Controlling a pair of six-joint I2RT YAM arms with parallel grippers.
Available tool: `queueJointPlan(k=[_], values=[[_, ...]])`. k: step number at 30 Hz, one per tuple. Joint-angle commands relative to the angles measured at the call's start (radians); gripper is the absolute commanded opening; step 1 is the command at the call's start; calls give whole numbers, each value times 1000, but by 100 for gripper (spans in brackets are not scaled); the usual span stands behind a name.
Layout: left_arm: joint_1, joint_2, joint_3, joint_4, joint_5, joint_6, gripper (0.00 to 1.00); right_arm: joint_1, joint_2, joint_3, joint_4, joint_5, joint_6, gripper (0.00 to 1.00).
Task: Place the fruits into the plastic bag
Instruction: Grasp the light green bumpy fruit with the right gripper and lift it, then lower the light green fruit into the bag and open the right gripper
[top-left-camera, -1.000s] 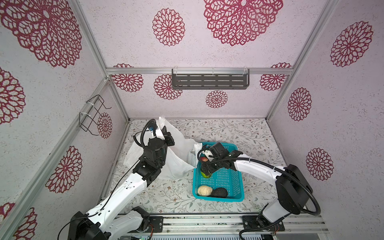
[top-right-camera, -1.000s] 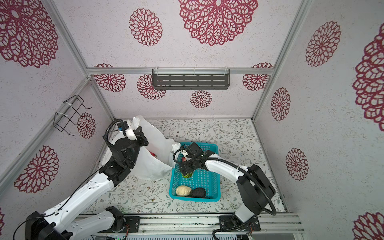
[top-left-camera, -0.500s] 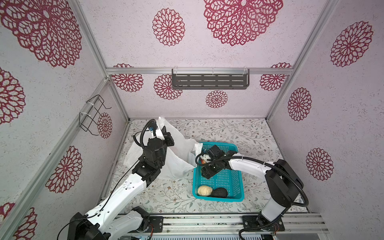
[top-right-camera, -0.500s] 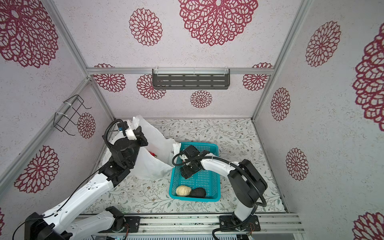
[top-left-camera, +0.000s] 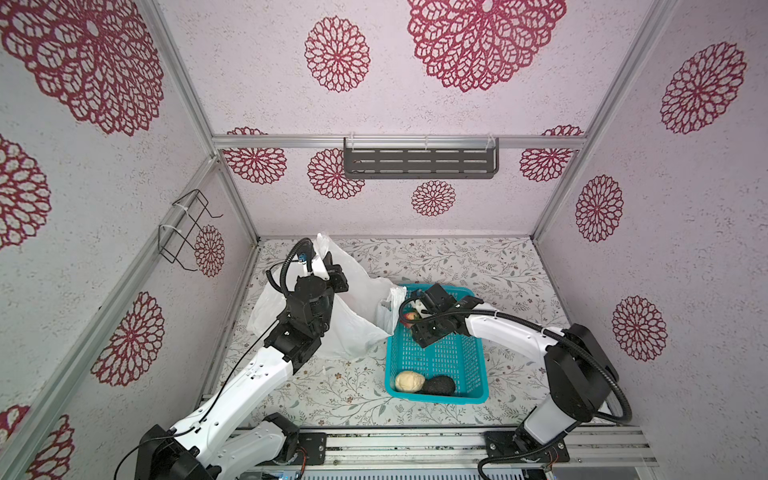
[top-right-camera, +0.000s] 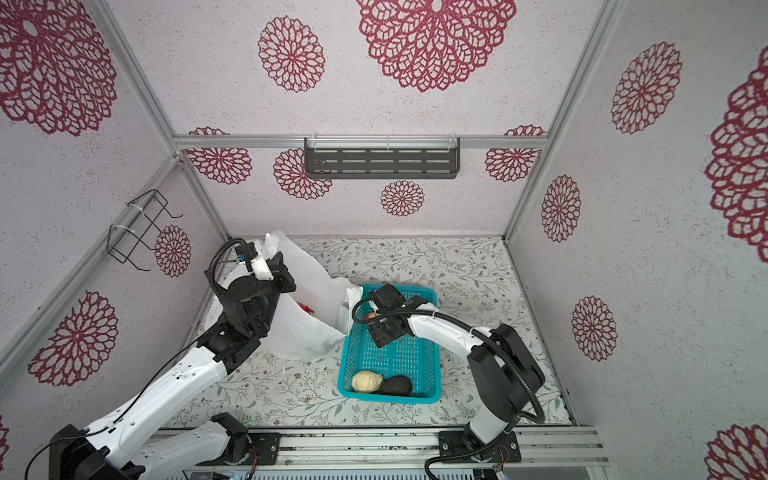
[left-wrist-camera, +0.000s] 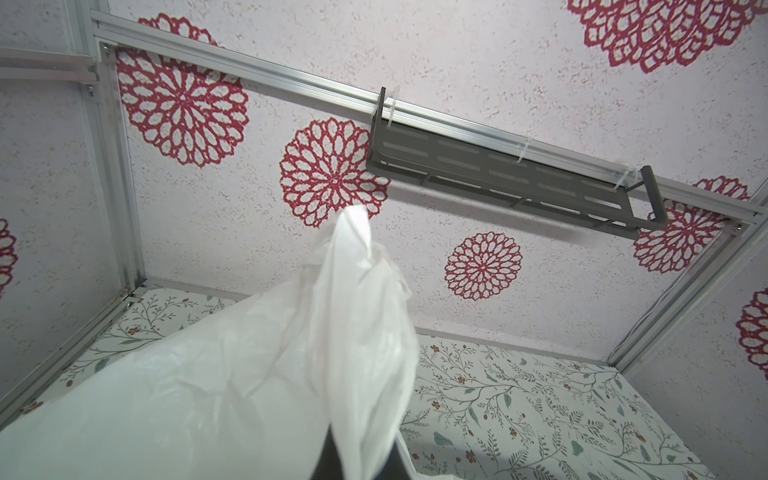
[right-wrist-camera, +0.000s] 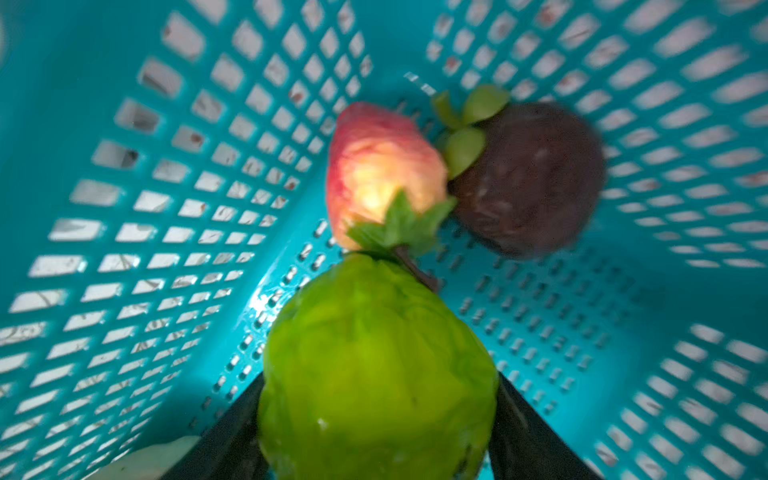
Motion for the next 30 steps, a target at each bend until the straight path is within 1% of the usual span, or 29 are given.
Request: queueJointPlan(k=[1, 4, 6, 8, 10, 14, 18, 20, 21, 23, 24, 25, 27, 30], values=[[-7, -10, 3, 0, 5, -11, 0, -10, -117, 111, -11, 158, 10, 45], [-6, -14, -1, -2, 7, -10, 0, -8, -145, 189, 54, 152, -10, 45], [-6, -20, -7, -1, 6, -15, 0, -5, -133, 250, 125, 74, -18, 45], [-6, -26, -11, 0, 4, -21, 0, 7, -80, 333, 150, -32, -18, 45], [-6, -31, -16, 0, 4, -26, 0, 31, 8, 451, 142, -148, -19, 46], [-6, -37, -22, 0, 3, -40, 0, 77, 206, 649, 111, -426, -9, 48], [-6, -35, -20, 1, 12, -47, 0, 100, 425, 860, 21, -665, -15, 49], [-7, -30, -19, 0, 18, -49, 0, 114, 534, 977, -52, -780, -54, 50], [-6, -25, -16, -1, 19, -50, 0, 122, 590, 1029, -94, -820, -85, 53], [-7, -17, -13, -3, 24, -50, 0, 137, 648, 1055, -110, -854, -129, 56], [-8, -13, -10, -3, 25, -51, 0, 139, 662, 1040, -92, -863, -124, 61], [-9, -11, -10, -3, 26, -51, 0, 139, 674, 1028, -80, -869, -112, 63], [-7, -8, -8, -2, 26, -52, 0, 139, 683, 999, -49, -911, -96, 66], [-7, -4, -9, 0, 27, -56, 0, 139, 688, 985, -35, -891, -81, 67]])
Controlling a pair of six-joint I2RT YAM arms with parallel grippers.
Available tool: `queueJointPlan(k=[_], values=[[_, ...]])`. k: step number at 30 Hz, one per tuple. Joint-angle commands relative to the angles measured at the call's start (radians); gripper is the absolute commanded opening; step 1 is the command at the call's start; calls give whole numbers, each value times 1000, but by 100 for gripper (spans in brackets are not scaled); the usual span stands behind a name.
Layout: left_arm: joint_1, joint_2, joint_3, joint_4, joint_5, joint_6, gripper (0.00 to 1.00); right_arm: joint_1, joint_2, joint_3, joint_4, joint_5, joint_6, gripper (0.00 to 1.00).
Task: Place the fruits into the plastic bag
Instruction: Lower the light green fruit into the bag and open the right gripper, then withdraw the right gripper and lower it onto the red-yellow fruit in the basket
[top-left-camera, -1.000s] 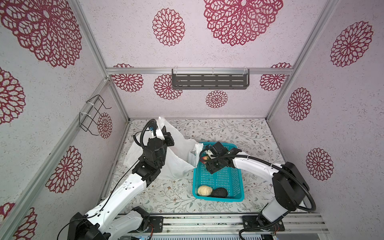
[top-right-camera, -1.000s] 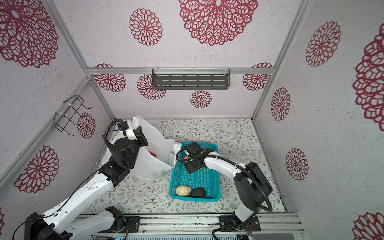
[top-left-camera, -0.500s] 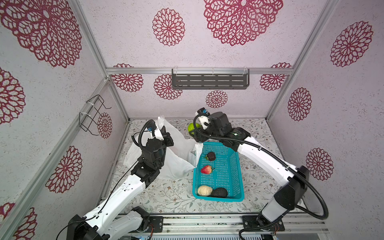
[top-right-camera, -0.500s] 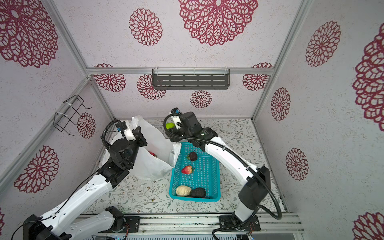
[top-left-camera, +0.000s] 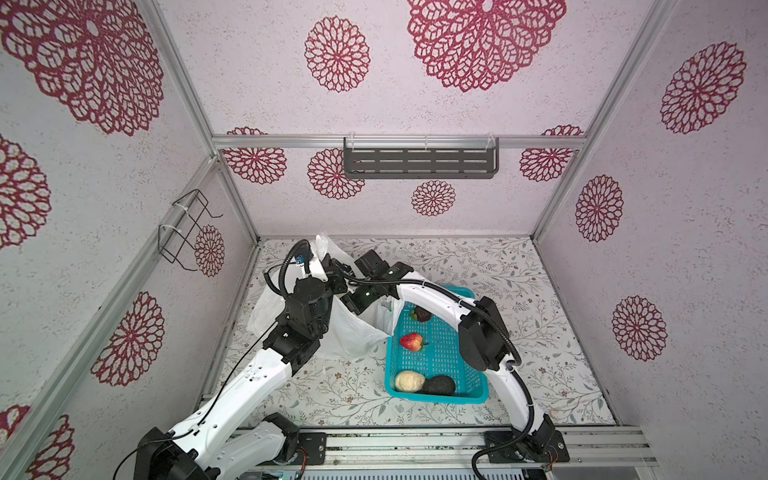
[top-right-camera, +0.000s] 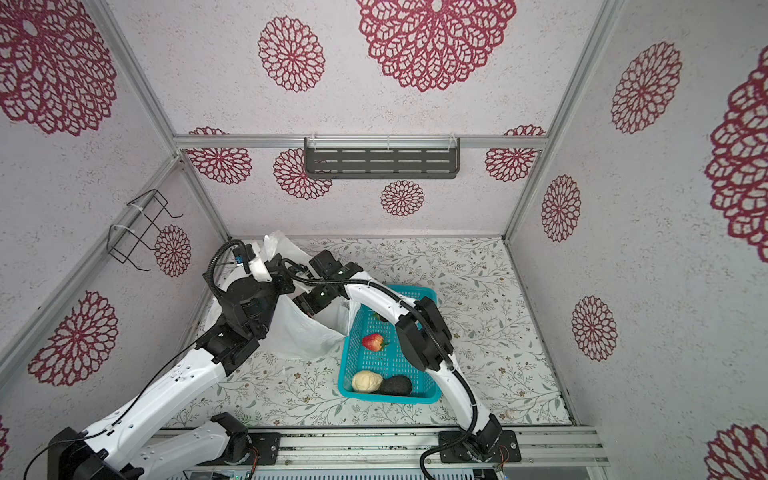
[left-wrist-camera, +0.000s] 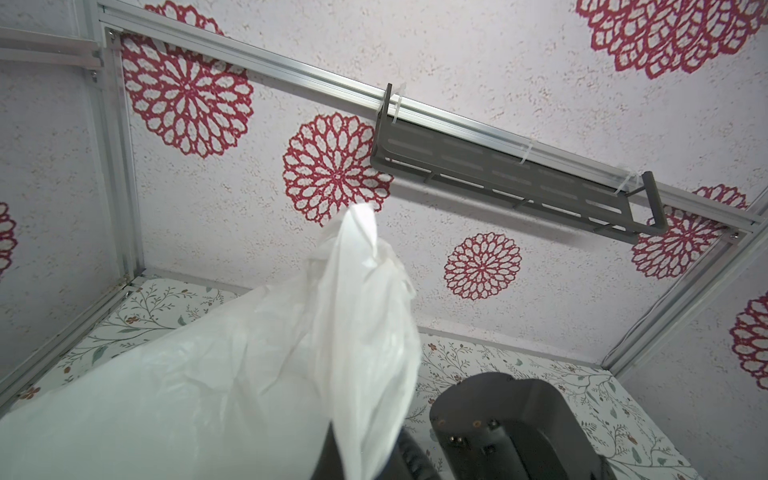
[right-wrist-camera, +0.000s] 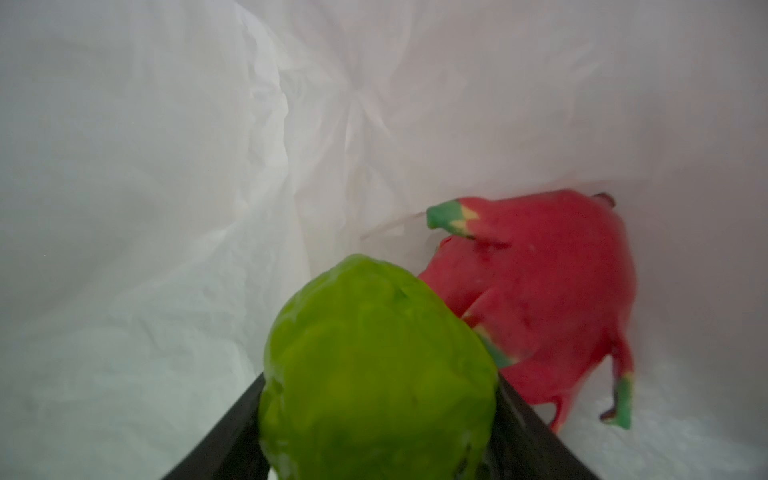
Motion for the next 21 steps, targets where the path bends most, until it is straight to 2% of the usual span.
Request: queueJointPlan(k=[1, 2, 5, 6, 10, 17, 21], values=[[-9, 8, 5, 13, 17, -21, 0, 6, -42, 13, 11, -45, -16, 68], [-9, 8, 4, 14, 17, -23, 0, 7, -43, 6, 11, -30, -17, 71], [-8, 6, 4, 14, 14, -26, 0, 7, -52, -3, 7, -6, -19, 89], [-8, 6, 4, 14, 10, -24, 0, 6, -61, -8, 9, 6, -19, 99], [-8, 0, 4, 16, 3, -22, 0, 4, -126, -28, 17, 49, -48, 99], [-7, -13, 8, 11, -8, 3, 0, -6, -366, -187, 131, 128, -82, 99], [-7, -19, 8, 9, -19, 15, 0, -25, -522, -311, 199, 287, -93, 99]])
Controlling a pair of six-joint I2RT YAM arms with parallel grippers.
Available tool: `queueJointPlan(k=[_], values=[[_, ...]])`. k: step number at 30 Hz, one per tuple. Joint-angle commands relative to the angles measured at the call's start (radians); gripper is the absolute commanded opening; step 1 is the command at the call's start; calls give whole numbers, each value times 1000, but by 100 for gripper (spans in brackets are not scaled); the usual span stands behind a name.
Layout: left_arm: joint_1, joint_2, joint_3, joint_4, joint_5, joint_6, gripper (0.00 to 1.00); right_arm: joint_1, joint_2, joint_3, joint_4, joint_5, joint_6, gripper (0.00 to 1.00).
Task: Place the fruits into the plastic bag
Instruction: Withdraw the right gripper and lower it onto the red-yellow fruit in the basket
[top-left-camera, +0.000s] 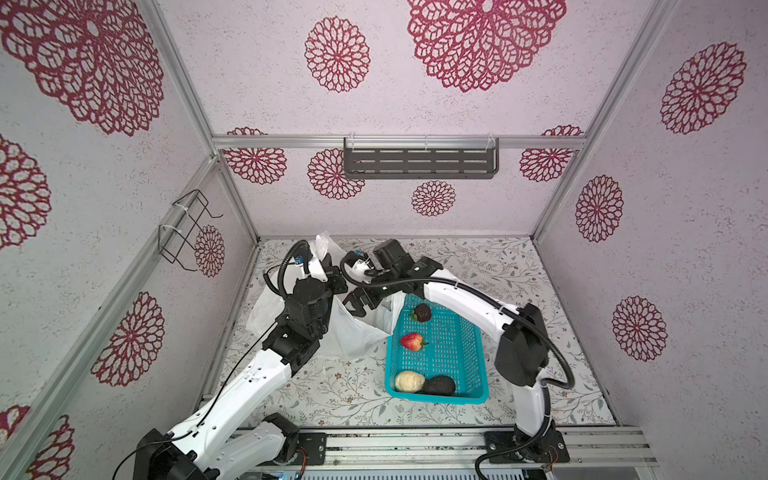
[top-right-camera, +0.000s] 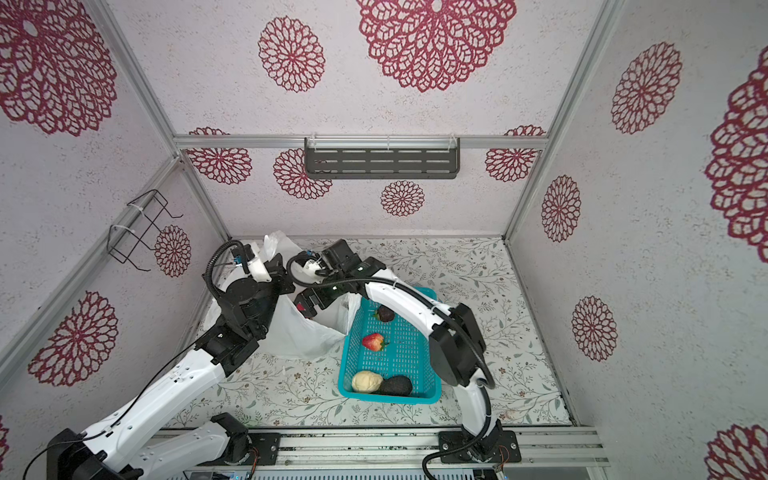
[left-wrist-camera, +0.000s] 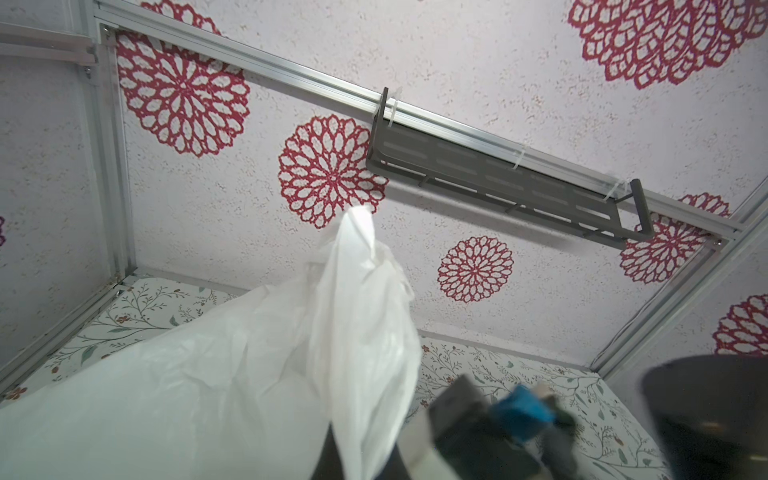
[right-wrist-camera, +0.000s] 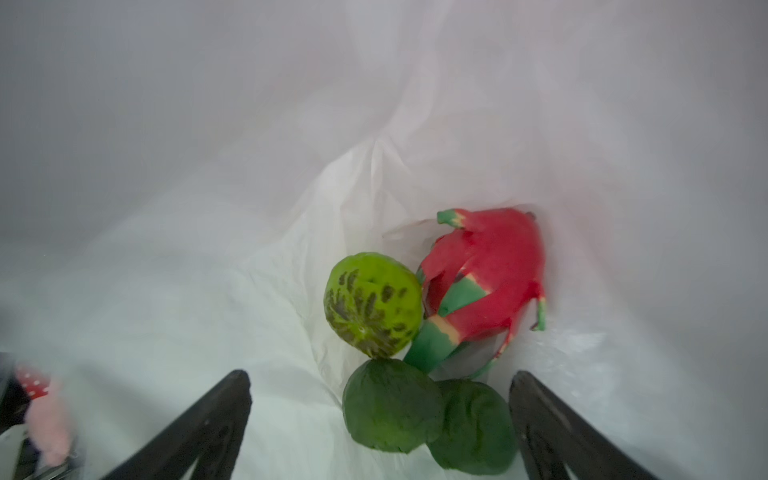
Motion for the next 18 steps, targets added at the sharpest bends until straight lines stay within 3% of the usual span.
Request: queueJointPlan(k=[1, 4, 7, 13, 18], values=[[-5, -10, 8, 4, -16, 19, 0, -13, -174, -73, 114, 168, -48, 99], [-5, -11, 8, 4, -23, 20, 0, -44, -305, -200, 175, 336, -41, 99], [-5, -11, 4, 3, -25, 17, 0, -99, -448, -372, 260, 431, 5, 99], [-6, -9, -7, 5, -31, -2, 0, -250, -672, -714, 346, 500, 189, 98], [-5, 10, -3, 14, -27, -4, 0, -262, -660, -846, 268, 488, 228, 92]])
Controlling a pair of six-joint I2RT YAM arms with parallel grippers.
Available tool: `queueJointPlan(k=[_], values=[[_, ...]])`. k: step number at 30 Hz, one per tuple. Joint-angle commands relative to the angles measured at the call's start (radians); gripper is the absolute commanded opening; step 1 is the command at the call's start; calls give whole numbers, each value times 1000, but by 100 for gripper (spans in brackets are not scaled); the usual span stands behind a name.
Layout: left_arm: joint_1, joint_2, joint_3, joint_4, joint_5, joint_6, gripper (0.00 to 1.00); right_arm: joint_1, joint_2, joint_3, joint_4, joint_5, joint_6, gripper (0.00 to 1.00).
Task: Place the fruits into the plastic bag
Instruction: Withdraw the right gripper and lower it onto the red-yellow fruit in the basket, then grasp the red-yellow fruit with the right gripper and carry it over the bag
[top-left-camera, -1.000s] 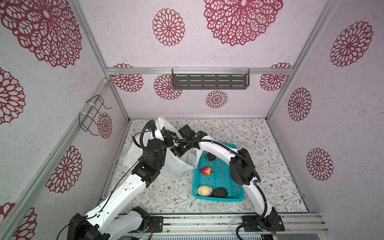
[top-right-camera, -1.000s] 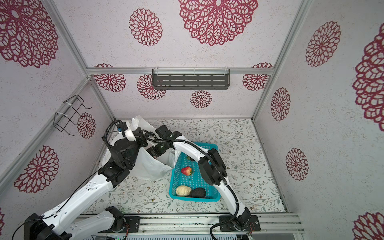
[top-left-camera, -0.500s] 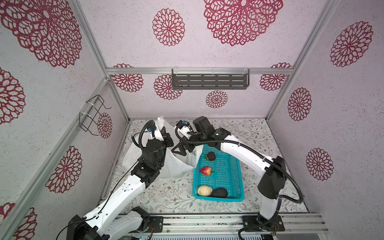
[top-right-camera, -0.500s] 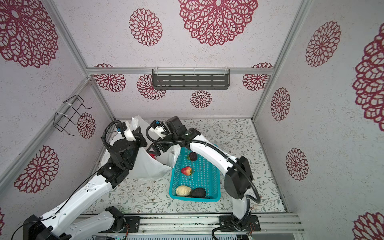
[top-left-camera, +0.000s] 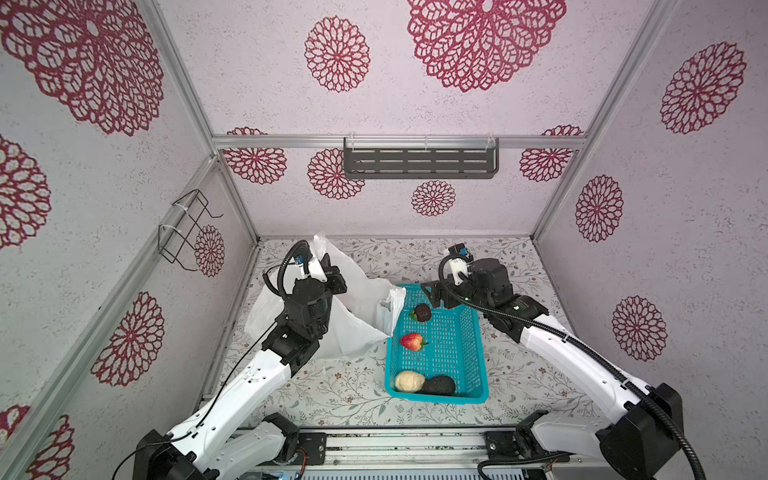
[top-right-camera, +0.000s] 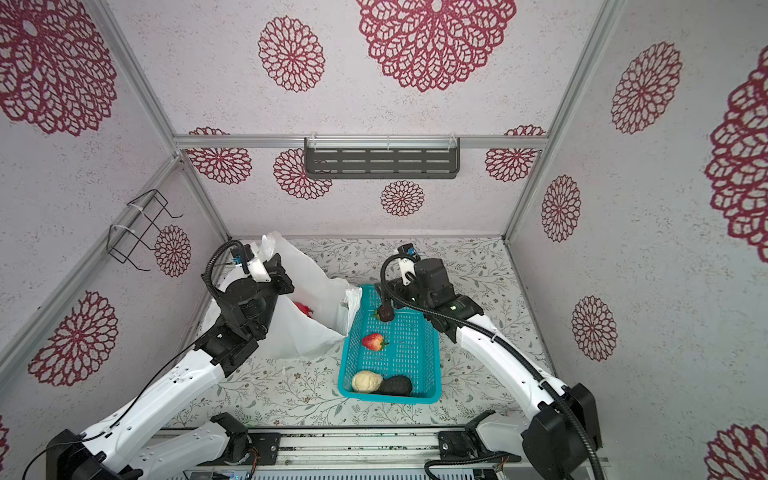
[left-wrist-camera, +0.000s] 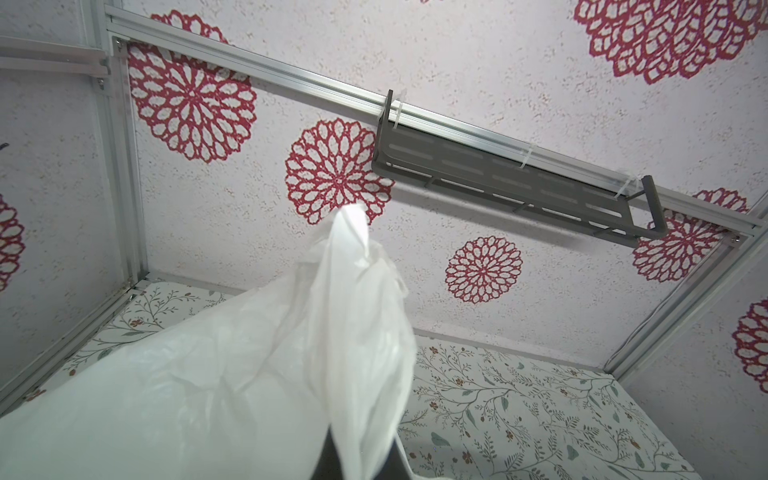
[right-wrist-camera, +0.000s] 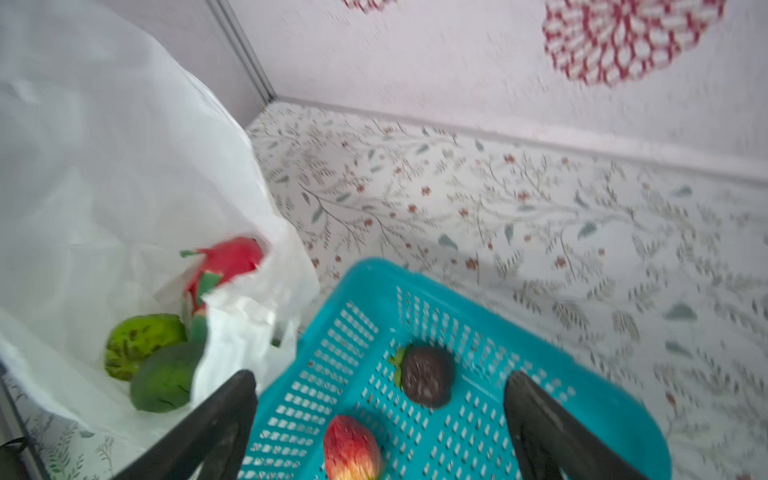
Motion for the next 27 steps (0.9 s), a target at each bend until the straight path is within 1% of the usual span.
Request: queueJointPlan(k=[1, 4, 8, 13, 21, 24, 27], values=[[-5, 16, 2, 18, -7, -13, 0, 13, 36, -32, -46, -11, 55, 91], [-5, 29, 17, 19, 4, -17, 0, 35, 126, -27, -106, -81, 18, 90], [-5, 36, 20, 17, 10, -32, 0, 101, 264, 13, -153, -107, -46, 90], [-7, 24, 16, 0, 10, -45, 0, 157, 409, 109, -240, -76, -103, 89], [-6, 11, 8, -7, -5, -37, 0, 170, 515, 145, -286, -60, -118, 89], [-6, 14, 12, -8, 1, -36, 0, 176, 546, 157, -309, -56, -122, 84], [-8, 15, 12, -8, -1, -37, 0, 177, 561, 168, -325, -39, -118, 76]])
